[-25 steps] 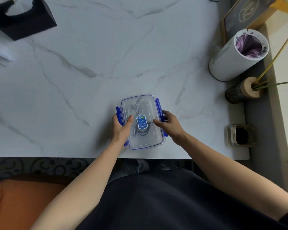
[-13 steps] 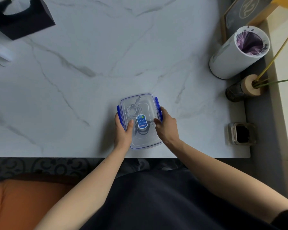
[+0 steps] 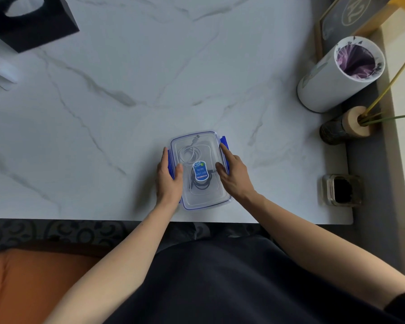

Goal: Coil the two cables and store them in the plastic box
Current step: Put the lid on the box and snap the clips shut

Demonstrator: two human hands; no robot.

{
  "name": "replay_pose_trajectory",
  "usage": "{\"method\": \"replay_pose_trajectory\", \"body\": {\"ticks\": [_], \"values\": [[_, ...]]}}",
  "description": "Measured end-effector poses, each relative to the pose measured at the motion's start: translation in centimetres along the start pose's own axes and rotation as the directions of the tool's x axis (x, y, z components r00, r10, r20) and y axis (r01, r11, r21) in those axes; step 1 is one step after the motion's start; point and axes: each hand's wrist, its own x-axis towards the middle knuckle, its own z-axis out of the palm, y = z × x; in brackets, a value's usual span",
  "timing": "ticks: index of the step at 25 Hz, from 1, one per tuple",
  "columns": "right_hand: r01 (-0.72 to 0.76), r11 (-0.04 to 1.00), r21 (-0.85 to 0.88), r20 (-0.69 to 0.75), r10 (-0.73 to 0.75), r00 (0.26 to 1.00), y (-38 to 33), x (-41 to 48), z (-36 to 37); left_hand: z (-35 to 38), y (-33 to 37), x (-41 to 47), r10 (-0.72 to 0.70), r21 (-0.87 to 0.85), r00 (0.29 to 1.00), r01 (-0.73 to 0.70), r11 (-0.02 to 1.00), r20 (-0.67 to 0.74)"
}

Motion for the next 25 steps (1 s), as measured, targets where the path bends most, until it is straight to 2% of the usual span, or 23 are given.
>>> {"method": "replay_pose_trajectory", "body": {"ticks": [3, 9, 13, 16, 18, 21, 25], "values": [[-0.037, 0.999, -0.001, 0.002, 0.037, 0.999, -0.3, 0.3, 0.0, -0.2, 0.2, 0.0, 0.07, 0.109, 0.997, -0.068, 0.992, -0.014], [-0.099, 0.992, -0.076, 0.0, 0.099, 0.995, -1.0, 0.8, -0.2, 0.0, 0.6, -0.2, -0.109, 0.038, 0.993, 0.111, 0.993, -0.048], [-0.101, 0.953, -0.286, 0.09, 0.131, 0.987, -1.7, 1.9, -0.8, 0.1, 1.4, 0.1, -0.206, 0.031, 0.976, 0.209, 0.978, -0.067], [-0.099, 0.964, -0.246, 0.054, 0.116, 0.992, -1.9, 1.7, -0.8, 0.3, 1.2, 0.5, -0.245, 0.011, 0.968, 0.246, 0.969, -0.049], [-0.082, 0.978, -0.194, -0.023, 0.08, 0.997, -1.8, 1.2, -0.6, 0.3, 1.1, 0.4, -0.208, -0.009, 0.976, 0.208, 0.978, -0.071], [-0.136, 0.978, -0.158, -0.094, 0.122, 0.988, -1.7, 0.8, -0.4, 0.0, 1.0, 0.4, -0.152, -0.046, 0.979, 0.147, 0.988, -0.137], [-0.172, 0.977, -0.128, -0.112, 0.158, 0.981, -2.4, 0.3, 0.7, 0.4, 0.4, 0.9, -0.094, 0.065, 0.993, 0.099, 0.993, -0.069]]}}
